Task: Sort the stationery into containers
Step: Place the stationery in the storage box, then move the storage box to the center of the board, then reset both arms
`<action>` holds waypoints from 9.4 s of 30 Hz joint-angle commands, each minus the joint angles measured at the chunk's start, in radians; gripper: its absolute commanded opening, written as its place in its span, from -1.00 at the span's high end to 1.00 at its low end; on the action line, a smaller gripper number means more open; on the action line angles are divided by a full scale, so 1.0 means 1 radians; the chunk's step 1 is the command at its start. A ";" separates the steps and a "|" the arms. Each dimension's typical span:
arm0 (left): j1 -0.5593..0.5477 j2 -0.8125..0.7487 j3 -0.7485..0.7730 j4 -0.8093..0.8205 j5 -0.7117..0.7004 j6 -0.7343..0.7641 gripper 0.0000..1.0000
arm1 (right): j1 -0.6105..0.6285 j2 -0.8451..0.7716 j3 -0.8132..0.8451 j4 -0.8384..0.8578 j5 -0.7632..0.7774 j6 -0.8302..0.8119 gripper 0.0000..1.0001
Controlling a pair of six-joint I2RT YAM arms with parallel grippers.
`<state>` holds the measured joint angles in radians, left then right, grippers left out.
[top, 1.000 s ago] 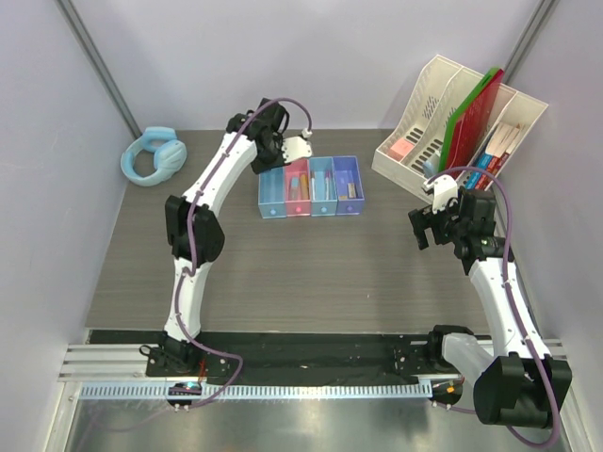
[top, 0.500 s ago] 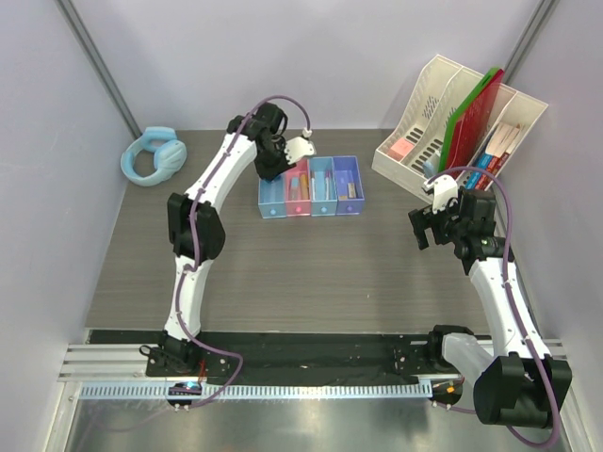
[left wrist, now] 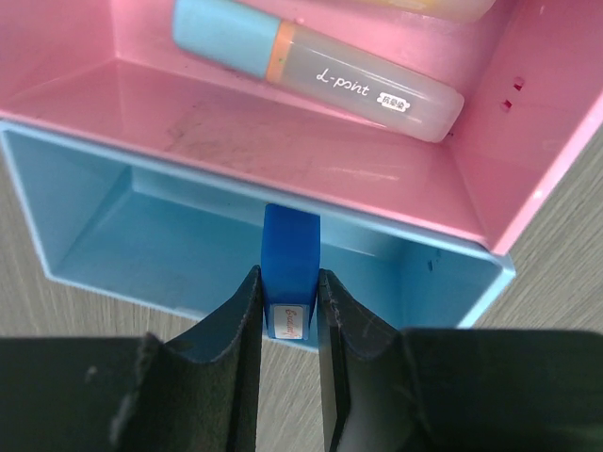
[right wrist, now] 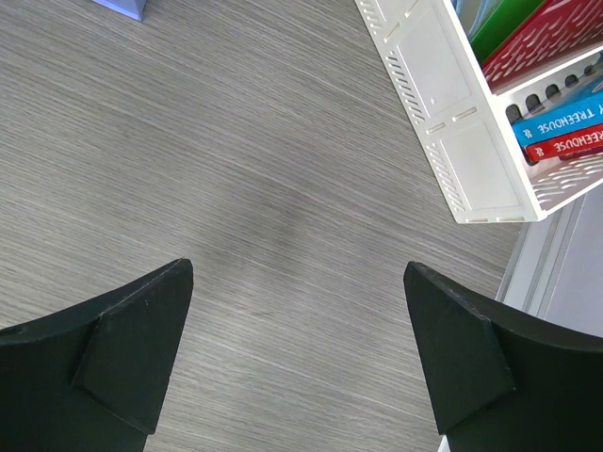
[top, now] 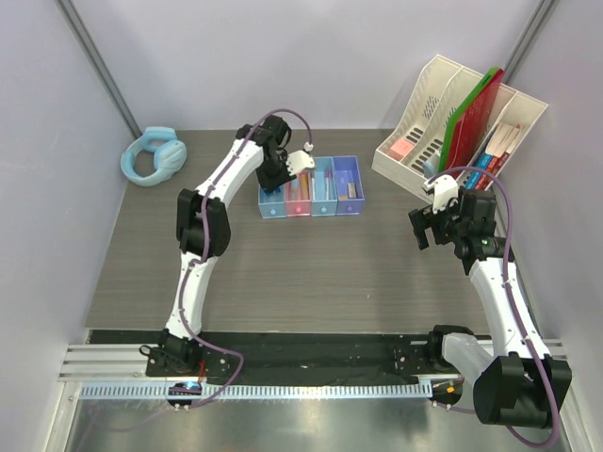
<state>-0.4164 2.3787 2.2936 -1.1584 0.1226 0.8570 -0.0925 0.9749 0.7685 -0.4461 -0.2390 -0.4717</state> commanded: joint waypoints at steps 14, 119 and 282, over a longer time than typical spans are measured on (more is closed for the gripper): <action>-0.028 0.073 0.001 -0.003 -0.063 0.043 1.00 | -0.004 -0.022 0.012 0.014 -0.022 -0.001 -0.99; 0.096 -0.357 -0.721 1.014 -0.158 -0.647 -0.99 | 0.272 1.061 0.812 0.153 -0.060 0.341 -0.99; 0.450 -1.454 -1.401 0.706 0.477 -0.757 -1.00 | 0.220 -0.048 0.189 -0.180 -0.203 0.232 -1.00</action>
<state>0.0280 0.9215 0.8944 -0.4980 0.5652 0.1108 0.1280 0.9485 0.9646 -0.6659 -0.4248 -0.2516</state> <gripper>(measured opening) 0.996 0.996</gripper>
